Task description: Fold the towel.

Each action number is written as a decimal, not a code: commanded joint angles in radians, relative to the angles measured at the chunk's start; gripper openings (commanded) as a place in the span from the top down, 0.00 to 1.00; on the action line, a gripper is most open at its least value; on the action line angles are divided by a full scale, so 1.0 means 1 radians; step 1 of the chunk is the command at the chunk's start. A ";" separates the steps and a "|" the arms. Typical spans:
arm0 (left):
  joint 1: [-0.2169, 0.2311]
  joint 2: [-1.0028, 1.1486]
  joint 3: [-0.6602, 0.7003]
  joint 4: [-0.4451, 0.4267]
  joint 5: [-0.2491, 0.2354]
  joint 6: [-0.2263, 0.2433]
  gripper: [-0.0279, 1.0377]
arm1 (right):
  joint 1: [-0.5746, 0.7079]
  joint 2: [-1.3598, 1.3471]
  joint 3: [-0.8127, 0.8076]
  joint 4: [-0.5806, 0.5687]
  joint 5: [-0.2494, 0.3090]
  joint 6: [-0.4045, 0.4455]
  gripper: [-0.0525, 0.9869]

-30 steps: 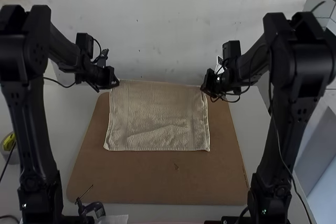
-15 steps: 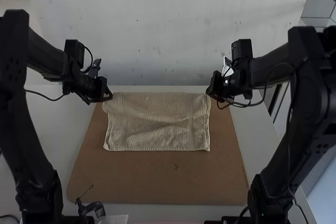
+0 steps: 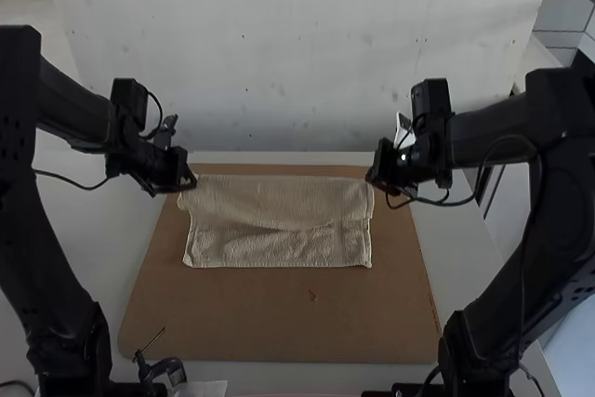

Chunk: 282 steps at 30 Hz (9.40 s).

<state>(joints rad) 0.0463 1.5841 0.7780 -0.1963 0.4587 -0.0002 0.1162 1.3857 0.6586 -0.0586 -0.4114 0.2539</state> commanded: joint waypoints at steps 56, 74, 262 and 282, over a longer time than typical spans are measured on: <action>-0.056 0.131 -0.092 0.207 -0.126 -0.009 0.69 | 0.005 0.157 0.004 -0.009 0.059 -0.097 0.53; -0.036 0.034 -0.126 0.284 -0.178 0.075 0.05 | -0.006 0.042 0.064 -0.106 0.059 -0.140 0.13; 0.041 -0.233 -0.226 0.388 -0.206 0.046 0.06 | -0.070 0.156 0.325 -0.457 -0.236 -0.232 0.92; 0.092 -0.211 -0.227 0.399 -0.155 0.048 0.06 | 0.152 0.375 0.391 -0.291 -0.202 -0.081 0.92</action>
<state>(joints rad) 0.1246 1.3628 0.5438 0.1917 0.2810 0.0547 0.2440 1.7481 1.0046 -0.3561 -0.6216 0.1417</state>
